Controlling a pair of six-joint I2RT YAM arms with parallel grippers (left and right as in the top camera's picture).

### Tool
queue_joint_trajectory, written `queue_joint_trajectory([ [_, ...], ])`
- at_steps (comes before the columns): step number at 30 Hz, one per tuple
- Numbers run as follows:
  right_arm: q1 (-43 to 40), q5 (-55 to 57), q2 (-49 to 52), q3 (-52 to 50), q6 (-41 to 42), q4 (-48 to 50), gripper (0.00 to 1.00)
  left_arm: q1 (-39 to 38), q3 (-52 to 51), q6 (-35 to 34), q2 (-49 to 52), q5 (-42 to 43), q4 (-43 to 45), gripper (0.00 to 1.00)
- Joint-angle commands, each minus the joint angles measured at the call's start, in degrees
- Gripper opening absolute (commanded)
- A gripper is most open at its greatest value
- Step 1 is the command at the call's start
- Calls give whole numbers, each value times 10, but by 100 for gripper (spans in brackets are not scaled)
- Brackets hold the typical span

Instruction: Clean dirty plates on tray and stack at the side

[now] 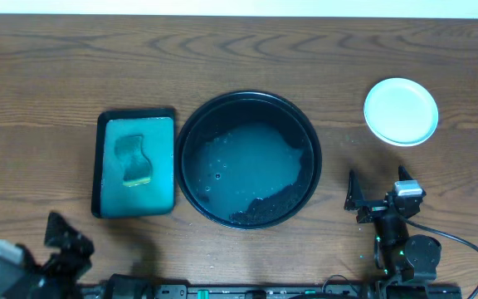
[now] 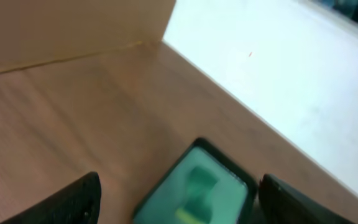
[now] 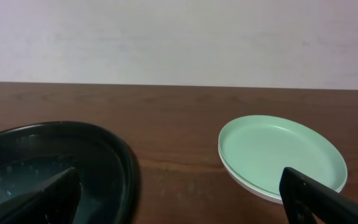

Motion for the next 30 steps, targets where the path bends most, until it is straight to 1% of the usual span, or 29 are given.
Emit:
queue_joint_trajectory([
  [1,-2,-6,-4,-1,-7,-2,99,23,-72,52,-24,73,85,81],
  [4,-2,-6,-4,-1,-7,-2,99,35,-146,93,-56,131,197,81],
  [8,-2,-6,-4,-1,-7,-2,99,60,-236,144,-99,217,325,81],
  [14,-2,-6,-4,-1,-7,-2,99,90,-326,210,-114,329,464,81],
  [19,-2,-6,-4,-1,-7,-2,99,90,-378,217,-119,354,530,81],
  [24,-2,-6,-4,-1,-7,-2,99,90,-418,215,-119,360,572,81],
  [30,-2,-6,-4,-1,-7,-2,99,90,-486,210,-119,362,667,81],
])
